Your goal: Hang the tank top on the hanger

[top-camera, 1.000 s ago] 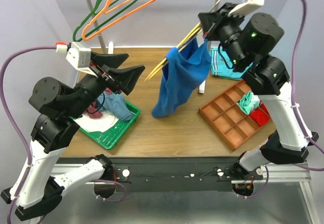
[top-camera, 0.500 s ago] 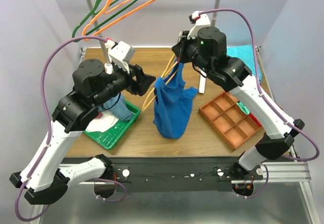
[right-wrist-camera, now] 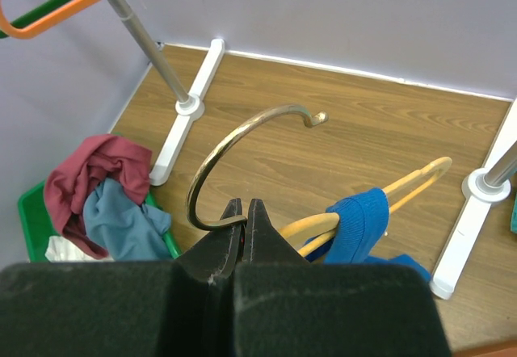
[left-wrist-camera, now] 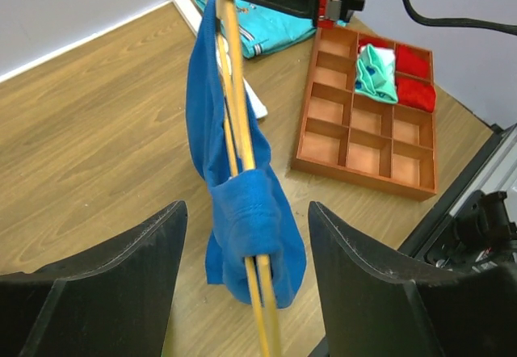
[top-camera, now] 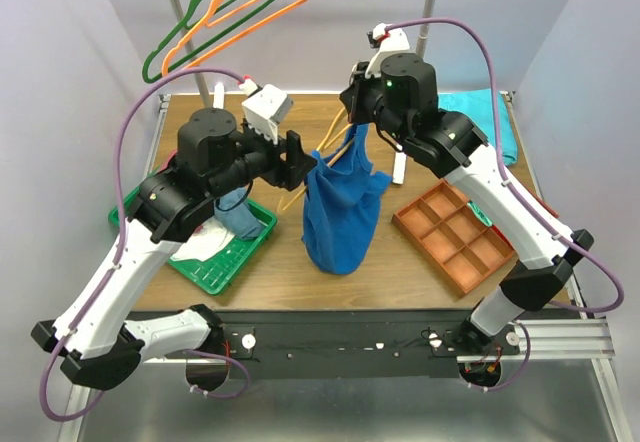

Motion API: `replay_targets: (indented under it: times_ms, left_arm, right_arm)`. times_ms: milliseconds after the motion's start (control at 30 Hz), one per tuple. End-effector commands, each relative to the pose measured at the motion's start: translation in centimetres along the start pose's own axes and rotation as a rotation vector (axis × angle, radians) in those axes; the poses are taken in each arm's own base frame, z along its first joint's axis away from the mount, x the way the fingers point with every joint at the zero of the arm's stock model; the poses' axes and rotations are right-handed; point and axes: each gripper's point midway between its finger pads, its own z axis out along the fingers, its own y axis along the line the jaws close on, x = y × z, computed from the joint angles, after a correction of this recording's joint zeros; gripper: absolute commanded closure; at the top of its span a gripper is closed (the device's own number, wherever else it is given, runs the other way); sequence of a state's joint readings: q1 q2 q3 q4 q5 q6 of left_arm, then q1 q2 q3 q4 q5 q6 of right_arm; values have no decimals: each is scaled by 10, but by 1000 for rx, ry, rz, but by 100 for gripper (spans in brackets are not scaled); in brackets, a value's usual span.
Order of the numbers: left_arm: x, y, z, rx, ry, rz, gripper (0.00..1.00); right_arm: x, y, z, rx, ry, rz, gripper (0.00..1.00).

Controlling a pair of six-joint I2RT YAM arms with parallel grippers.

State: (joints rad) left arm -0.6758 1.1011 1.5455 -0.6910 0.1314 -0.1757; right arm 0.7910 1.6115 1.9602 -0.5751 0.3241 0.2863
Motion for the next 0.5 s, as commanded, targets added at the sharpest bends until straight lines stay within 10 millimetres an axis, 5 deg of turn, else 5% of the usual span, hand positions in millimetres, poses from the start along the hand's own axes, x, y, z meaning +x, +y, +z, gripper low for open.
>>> replay_targets:
  times_ms: [0,467]
  left_arm:
    - [19,-6,11,29,71,23,31]
    - [51,13,31,-158,164,114,45]
  right_arm:
    - [-5,0,7,26,-28,-11,99]
    - [-11,-5,6,47,-50,-12,99]
